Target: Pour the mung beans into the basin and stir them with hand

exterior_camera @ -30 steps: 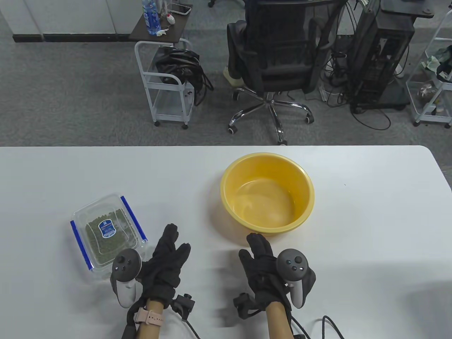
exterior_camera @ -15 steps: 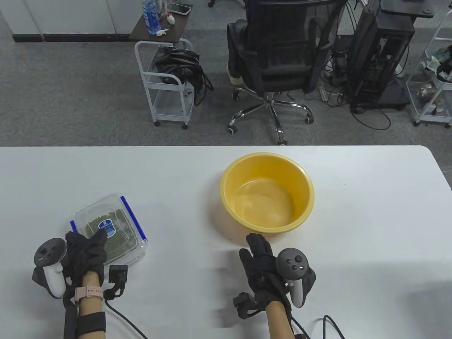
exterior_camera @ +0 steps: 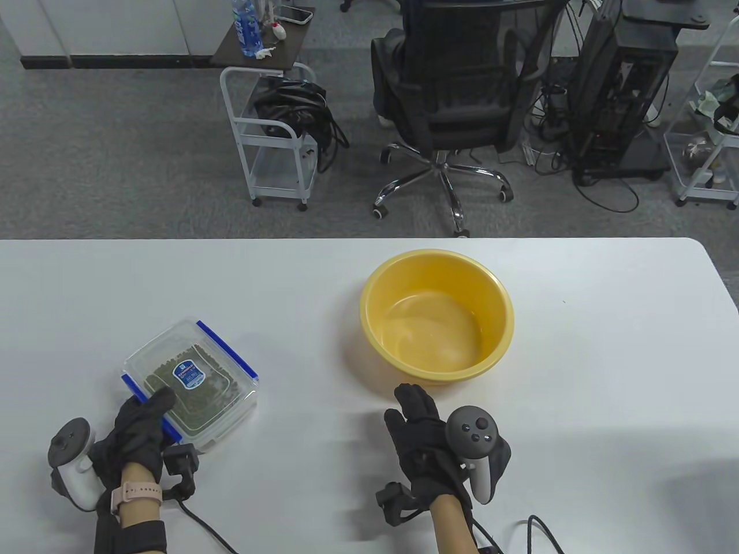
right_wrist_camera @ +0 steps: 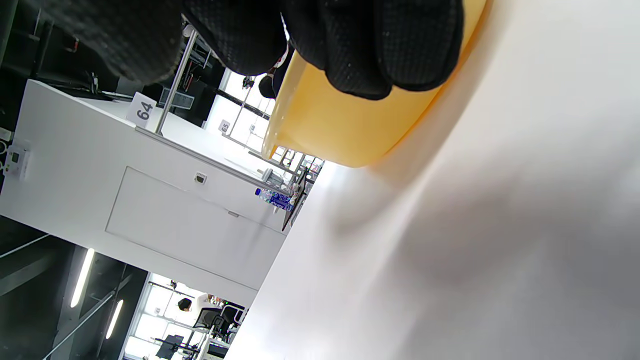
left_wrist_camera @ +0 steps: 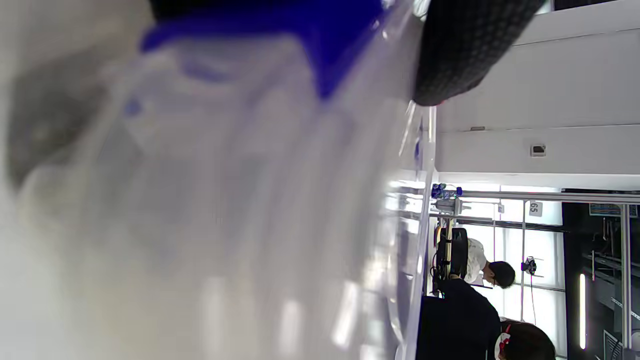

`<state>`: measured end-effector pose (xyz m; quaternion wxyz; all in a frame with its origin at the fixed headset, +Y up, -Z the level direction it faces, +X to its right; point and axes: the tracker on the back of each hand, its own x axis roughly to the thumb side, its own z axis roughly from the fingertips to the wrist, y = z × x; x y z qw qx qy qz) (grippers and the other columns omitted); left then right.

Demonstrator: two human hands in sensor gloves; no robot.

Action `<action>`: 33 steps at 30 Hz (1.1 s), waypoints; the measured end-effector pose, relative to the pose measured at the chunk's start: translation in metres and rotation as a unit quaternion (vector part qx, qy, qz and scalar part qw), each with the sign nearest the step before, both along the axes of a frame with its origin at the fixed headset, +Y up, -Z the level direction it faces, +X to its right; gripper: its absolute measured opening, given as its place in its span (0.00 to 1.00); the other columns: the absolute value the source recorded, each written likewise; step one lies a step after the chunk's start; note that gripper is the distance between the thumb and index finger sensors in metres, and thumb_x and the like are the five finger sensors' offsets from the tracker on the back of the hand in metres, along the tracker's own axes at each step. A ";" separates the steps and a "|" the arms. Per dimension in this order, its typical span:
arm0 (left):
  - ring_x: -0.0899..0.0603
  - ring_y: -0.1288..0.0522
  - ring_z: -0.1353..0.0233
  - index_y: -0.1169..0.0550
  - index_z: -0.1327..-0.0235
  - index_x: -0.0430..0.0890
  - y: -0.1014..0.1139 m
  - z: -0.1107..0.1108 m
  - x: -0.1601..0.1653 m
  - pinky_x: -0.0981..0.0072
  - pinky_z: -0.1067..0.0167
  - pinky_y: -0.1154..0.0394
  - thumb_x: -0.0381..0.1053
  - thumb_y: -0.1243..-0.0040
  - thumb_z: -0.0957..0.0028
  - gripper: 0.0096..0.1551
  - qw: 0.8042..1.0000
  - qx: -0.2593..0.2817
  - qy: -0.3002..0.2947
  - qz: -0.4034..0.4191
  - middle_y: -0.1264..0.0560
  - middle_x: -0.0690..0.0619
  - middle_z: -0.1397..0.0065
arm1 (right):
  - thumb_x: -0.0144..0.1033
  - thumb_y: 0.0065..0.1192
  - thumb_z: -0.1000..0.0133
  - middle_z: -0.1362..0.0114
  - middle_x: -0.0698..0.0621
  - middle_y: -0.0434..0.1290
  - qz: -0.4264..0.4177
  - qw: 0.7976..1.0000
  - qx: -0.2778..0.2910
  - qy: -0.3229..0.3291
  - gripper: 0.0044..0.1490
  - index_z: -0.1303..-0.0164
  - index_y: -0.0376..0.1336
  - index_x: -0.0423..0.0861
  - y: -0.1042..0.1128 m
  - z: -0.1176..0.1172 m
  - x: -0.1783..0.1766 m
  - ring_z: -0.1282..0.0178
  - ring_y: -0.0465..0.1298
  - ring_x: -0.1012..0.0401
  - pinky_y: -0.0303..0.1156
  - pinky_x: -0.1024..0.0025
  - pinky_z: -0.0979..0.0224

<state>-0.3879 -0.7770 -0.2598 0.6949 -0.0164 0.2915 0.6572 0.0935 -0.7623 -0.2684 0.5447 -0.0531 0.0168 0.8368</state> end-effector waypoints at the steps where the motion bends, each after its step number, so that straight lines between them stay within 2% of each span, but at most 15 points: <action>1: 0.44 0.23 0.52 0.41 0.26 0.35 0.007 0.001 0.003 0.61 0.68 0.17 0.58 0.31 0.52 0.51 1.000 0.003 -0.010 -0.021 0.30 0.37 0.38 | 0.54 0.57 0.55 0.26 0.47 0.53 0.000 1.000 -0.001 0.001 0.37 0.37 0.54 0.55 0.000 0.000 -0.001 0.31 0.64 0.49 0.67 0.56 0.31; 6: 0.46 0.23 0.51 0.41 0.25 0.36 0.032 0.011 0.037 0.64 0.67 0.17 0.60 0.33 0.50 0.50 0.987 0.060 -0.147 -0.006 0.30 0.39 0.38 | 0.54 0.57 0.55 0.26 0.46 0.54 -0.011 1.000 -0.016 -0.004 0.36 0.37 0.55 0.54 -0.004 -0.002 0.000 0.32 0.65 0.48 0.67 0.55 0.32; 9: 0.46 0.23 0.52 0.41 0.25 0.36 0.028 0.019 0.068 0.63 0.68 0.17 0.60 0.33 0.51 0.50 0.973 0.076 -0.214 0.038 0.30 0.39 0.38 | 0.54 0.57 0.55 0.27 0.45 0.54 -0.032 0.999 -0.030 0.000 0.36 0.37 0.55 0.53 -0.007 -0.001 0.000 0.33 0.65 0.47 0.67 0.54 0.33; 12: 0.45 0.23 0.52 0.41 0.25 0.36 0.016 0.020 0.097 0.63 0.68 0.17 0.60 0.33 0.50 0.50 0.961 0.056 -0.265 0.062 0.30 0.39 0.38 | 0.54 0.56 0.55 0.27 0.44 0.54 -0.050 0.998 -0.046 0.013 0.36 0.37 0.55 0.52 -0.007 0.000 -0.002 0.34 0.65 0.47 0.68 0.53 0.35; 16: 0.45 0.23 0.52 0.42 0.26 0.35 0.013 0.017 0.115 0.63 0.68 0.17 0.59 0.33 0.50 0.50 0.957 0.050 -0.281 0.053 0.30 0.38 0.38 | 0.58 0.55 0.55 0.28 0.43 0.56 -0.054 0.995 -0.066 0.047 0.38 0.37 0.55 0.52 -0.007 0.003 -0.012 0.37 0.68 0.47 0.74 0.56 0.42; 18: 0.45 0.23 0.51 0.42 0.25 0.36 0.017 0.019 0.119 0.63 0.67 0.17 0.60 0.34 0.50 0.50 0.952 0.061 -0.298 0.038 0.31 0.38 0.38 | 0.63 0.55 0.56 0.29 0.43 0.59 -0.063 0.991 -0.091 0.081 0.41 0.37 0.55 0.53 -0.010 0.003 -0.023 0.42 0.72 0.49 0.77 0.61 0.49; 21: 0.45 0.23 0.51 0.42 0.25 0.36 0.019 0.025 0.127 0.63 0.67 0.17 0.60 0.33 0.50 0.50 0.947 0.065 -0.314 0.020 0.31 0.38 0.38 | 0.69 0.51 0.56 0.31 0.45 0.61 -0.090 0.977 -0.126 0.147 0.44 0.35 0.51 0.54 -0.011 0.003 -0.039 0.48 0.73 0.53 0.77 0.66 0.53; 23: 0.45 0.24 0.51 0.43 0.25 0.36 0.021 0.029 0.131 0.64 0.67 0.17 0.60 0.34 0.49 0.50 0.943 0.069 -0.324 0.011 0.31 0.38 0.38 | 0.66 0.52 0.54 0.35 0.44 0.59 -0.104 0.970 -0.146 0.162 0.47 0.34 0.43 0.50 -0.010 0.005 -0.049 0.51 0.68 0.51 0.74 0.65 0.56; 26: 0.45 0.24 0.51 0.43 0.25 0.36 0.024 0.031 0.131 0.64 0.67 0.17 0.60 0.34 0.50 0.51 0.941 0.078 -0.330 -0.007 0.32 0.38 0.38 | 0.58 0.45 0.50 0.46 0.43 0.66 -0.079 0.981 -0.103 0.144 0.39 0.35 0.47 0.47 -0.008 0.006 -0.045 0.61 0.72 0.55 0.76 0.74 0.68; 28: 0.46 0.23 0.52 0.43 0.25 0.36 0.026 0.031 0.130 0.65 0.68 0.17 0.60 0.34 0.49 0.51 0.942 0.075 -0.328 -0.010 0.31 0.39 0.38 | 0.54 0.44 0.49 0.48 0.41 0.67 -0.115 0.974 -0.128 0.147 0.37 0.36 0.49 0.44 -0.009 0.003 -0.041 0.63 0.73 0.54 0.77 0.72 0.70; 29: 0.48 0.23 0.53 0.42 0.26 0.35 0.022 0.030 0.127 0.68 0.69 0.17 0.62 0.36 0.50 0.51 0.942 0.074 -0.326 0.005 0.30 0.40 0.39 | 0.54 0.41 0.51 0.55 0.46 0.72 -0.136 0.970 -0.162 0.116 0.33 0.40 0.54 0.46 -0.017 0.004 -0.035 0.70 0.78 0.59 0.80 0.77 0.77; 30: 0.47 0.23 0.52 0.43 0.25 0.35 0.019 0.030 0.129 0.66 0.68 0.16 0.61 0.35 0.49 0.51 0.938 0.087 -0.331 0.060 0.31 0.39 0.38 | 0.56 0.42 0.51 0.58 0.48 0.73 -0.237 0.951 -0.148 0.134 0.32 0.42 0.56 0.49 -0.024 0.004 -0.037 0.73 0.78 0.62 0.80 0.80 0.80; 31: 0.45 0.23 0.52 0.43 0.25 0.35 0.019 0.030 0.130 0.64 0.68 0.17 0.59 0.33 0.49 0.51 0.938 0.085 -0.324 0.084 0.31 0.37 0.38 | 0.52 0.44 0.48 0.56 0.43 0.70 -0.308 0.924 -0.162 0.159 0.32 0.39 0.54 0.45 -0.026 0.002 -0.037 0.71 0.75 0.57 0.77 0.73 0.77; 32: 0.45 0.23 0.52 0.43 0.25 0.35 0.019 0.031 0.131 0.63 0.68 0.17 0.59 0.33 0.50 0.51 0.943 0.074 -0.316 0.073 0.31 0.38 0.38 | 0.51 0.47 0.48 0.54 0.40 0.68 -0.333 0.906 -0.211 0.157 0.33 0.39 0.52 0.44 -0.027 0.003 -0.037 0.68 0.73 0.52 0.76 0.67 0.74; 33: 0.46 0.23 0.52 0.43 0.25 0.35 0.019 0.030 0.131 0.64 0.68 0.17 0.60 0.33 0.49 0.51 0.943 0.074 -0.321 0.042 0.31 0.38 0.38 | 0.50 0.49 0.48 0.49 0.40 0.66 -0.288 0.923 -0.207 0.150 0.34 0.37 0.48 0.46 -0.030 0.000 -0.034 0.63 0.72 0.51 0.76 0.65 0.68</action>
